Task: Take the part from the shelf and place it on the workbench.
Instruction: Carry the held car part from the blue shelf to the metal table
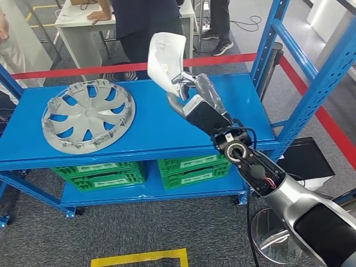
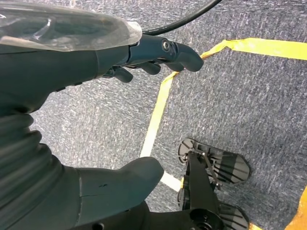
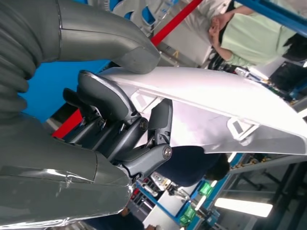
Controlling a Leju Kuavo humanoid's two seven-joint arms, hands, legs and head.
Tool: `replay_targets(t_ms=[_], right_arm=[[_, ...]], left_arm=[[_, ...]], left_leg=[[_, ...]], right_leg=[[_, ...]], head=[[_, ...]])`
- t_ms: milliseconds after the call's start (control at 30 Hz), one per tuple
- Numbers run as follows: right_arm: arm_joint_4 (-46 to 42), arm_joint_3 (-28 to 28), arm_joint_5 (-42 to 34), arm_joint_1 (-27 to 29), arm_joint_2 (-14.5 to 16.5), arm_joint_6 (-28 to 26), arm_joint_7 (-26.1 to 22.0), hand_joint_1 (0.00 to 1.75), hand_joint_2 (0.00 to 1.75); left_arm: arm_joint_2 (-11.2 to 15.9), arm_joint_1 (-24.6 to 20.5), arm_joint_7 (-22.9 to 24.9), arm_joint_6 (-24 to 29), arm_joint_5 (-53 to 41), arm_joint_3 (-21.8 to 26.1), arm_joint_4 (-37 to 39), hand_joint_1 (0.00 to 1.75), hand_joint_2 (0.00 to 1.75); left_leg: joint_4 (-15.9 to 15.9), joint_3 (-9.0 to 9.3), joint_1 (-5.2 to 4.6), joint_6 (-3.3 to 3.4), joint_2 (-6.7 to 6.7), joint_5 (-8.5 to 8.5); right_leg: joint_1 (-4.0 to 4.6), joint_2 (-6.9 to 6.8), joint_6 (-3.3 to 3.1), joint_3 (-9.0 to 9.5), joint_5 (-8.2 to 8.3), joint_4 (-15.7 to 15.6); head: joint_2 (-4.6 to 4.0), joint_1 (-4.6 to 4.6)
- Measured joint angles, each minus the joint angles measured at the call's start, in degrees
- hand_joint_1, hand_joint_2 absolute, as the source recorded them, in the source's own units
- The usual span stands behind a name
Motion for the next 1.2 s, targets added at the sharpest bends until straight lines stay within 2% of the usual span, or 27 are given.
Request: replay_targets(t_ms=[267,467,667,833,1200], right_arm=[[-1.26,0.01,-1.49,0.55,0.49,0.62,-0.86,1.75,1.75],[-2.67,0.0,-11.07,2.27,1.21,4.38,-6.29,1.75,1.75],[-3.31,-0.55,-23.14,4.66,2.01,11.28,-12.57,1.75,1.75],[-3.28,-1.34,-32.52,6.91,3.26,21.49,-16.75,1.75,1.75],[-1.65,-1.9,-42.6,9.34,6.43,34.48,-18.88,1.75,1.75]], left_arm=[[0.0,0.0,0.02,0.01,-0.03,0.0,0.0,0.0,1.75],[0.03,-0.01,0.03,0.01,-0.25,-0.01,0.0,0.0,1.75],[0.06,-0.02,0.15,0.03,-0.53,-0.02,0.0,0.0,1.75],[0.07,-0.03,0.68,0.23,-0.71,-0.02,0.0,0.0,1.75],[0.07,-0.08,1.08,0.81,-1.03,-0.04,0.0,0.0,1.75]], left_leg=[[0.0,0.0,0.0,0.0,0.0,0.0],[0.0,0.01,0.0,0.0,0.0,0.0],[0.0,0.01,0.0,-0.01,0.0,-0.01],[-0.01,0.0,0.0,-0.01,0.0,-0.01],[-0.02,-0.04,0.0,-0.02,0.0,-0.02]], right_leg=[[0.0,0.0,0.0,0.01,0.0,0.0],[0.0,0.0,0.0,0.0,0.0,0.0],[0.0,0.0,0.01,0.0,-0.02,0.0],[0.0,0.0,0.01,0.0,-0.02,0.0],[0.0,0.0,0.01,0.0,-0.02,0.0]], head=[[0.0,0.01],[0.0,0.01],[0.0,0.01],[0.0,0.01],[0.0,0.01]])
